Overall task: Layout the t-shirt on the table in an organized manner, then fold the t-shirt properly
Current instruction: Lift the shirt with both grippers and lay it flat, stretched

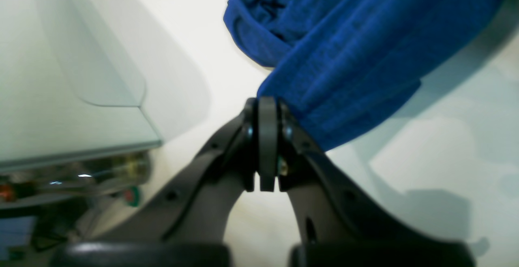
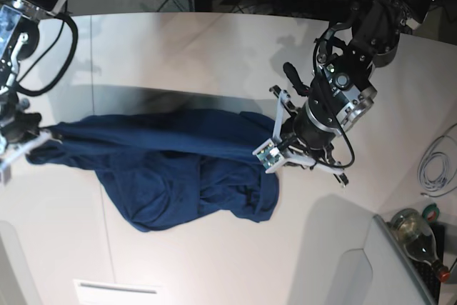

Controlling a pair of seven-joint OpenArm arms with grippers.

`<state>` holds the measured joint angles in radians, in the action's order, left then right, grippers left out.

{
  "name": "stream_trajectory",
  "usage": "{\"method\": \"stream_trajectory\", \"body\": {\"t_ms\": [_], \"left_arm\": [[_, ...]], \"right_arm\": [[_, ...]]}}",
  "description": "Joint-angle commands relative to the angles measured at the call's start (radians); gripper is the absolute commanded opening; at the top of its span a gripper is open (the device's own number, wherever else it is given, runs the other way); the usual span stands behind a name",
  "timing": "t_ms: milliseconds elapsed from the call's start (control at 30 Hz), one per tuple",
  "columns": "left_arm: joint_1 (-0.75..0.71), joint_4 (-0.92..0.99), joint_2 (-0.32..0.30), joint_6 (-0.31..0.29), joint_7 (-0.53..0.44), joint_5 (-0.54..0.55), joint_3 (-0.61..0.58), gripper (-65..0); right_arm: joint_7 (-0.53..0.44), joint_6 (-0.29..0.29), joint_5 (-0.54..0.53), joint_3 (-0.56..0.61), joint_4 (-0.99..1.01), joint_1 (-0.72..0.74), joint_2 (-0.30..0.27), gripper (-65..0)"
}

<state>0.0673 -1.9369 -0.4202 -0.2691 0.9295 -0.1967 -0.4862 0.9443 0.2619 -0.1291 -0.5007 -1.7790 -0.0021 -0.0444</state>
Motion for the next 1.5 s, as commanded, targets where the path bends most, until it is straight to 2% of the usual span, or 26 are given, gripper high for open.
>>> {"method": "stream_trajectory", "body": {"t_ms": [0,100,200,333,533,633,733,867,900,1100,1167,1267,1367,1467], "left_arm": [[0.052,-0.012,-0.001,0.014,-0.02,-0.008,0.008,-65.0],[0.141,0.026,0.013,0.014,-0.025,0.061,0.008,-65.0],[0.262,0.129,0.074,0.014,-0.026,0.107,0.008,-65.0],[0.455,0.325,0.168,0.015,-0.037,0.111,0.008,-65.0],[0.728,0.609,0.277,0.015,-0.183,0.11,0.008,-65.0],[0.828,0.675,0.298,0.015,-0.204,0.111,0.008,-65.0],[0.853,0.614,0.3,0.015,-0.195,0.119,0.008,-65.0],[0.741,0.457,0.283,0.014,-0.096,0.108,0.005,-65.0],[0.685,0.411,0.26,0.014,-0.082,0.108,0.004,-65.0],[0.334,0.276,0.157,0.014,-0.077,0.105,-0.003,-65.0],[0.213,0.27,0.145,0.014,-0.079,0.076,-0.003,-65.0],[0.068,0.302,0.146,0.015,-0.086,-0.043,0.005,-65.0],[-0.054,0.337,0.149,0.017,-0.169,-0.146,0.008,-65.0],[-0.139,0.376,0.156,0.017,-0.221,-0.182,0.042,-65.0]], "right_arm": [[-0.021,0.0,-0.002,0.01,-0.023,0.032,-0.01,-65.0],[-0.021,-0.002,-0.001,0.026,-0.006,0.098,-0.025,-65.0],[-0.021,-0.003,-0.001,0.027,0.029,0.185,-0.053,-65.0],[-0.021,-0.003,-0.001,0.026,0.11,0.324,-0.119,-65.0],[-0.046,-0.002,-0.002,0.027,0.261,0.561,-0.229,-65.0],[-0.058,-0.002,-0.002,0.032,0.27,0.652,-0.274,-65.0],[-0.052,0.0,-0.005,0.073,0.252,0.676,-0.325,-65.0],[-0.032,0.0,-0.007,0.075,0.126,0.546,-0.326,-65.0],[-0.035,0.0,-0.007,0.073,0.09,0.486,-0.323,-65.0],[-0.049,-0.003,-0.004,0.072,-0.023,0.158,-0.216,-65.0],[-0.098,-0.005,-0.001,0.066,-0.015,0.05,-0.167,-65.0],[-0.204,-0.005,-0.001,0.044,0.044,-0.066,-0.102,-65.0],[-0.288,-0.006,-0.001,0.044,0.169,-0.128,-0.084,-65.0],[-0.35,-0.006,-0.001,0.044,0.29,-0.138,-0.082,-65.0]]}}
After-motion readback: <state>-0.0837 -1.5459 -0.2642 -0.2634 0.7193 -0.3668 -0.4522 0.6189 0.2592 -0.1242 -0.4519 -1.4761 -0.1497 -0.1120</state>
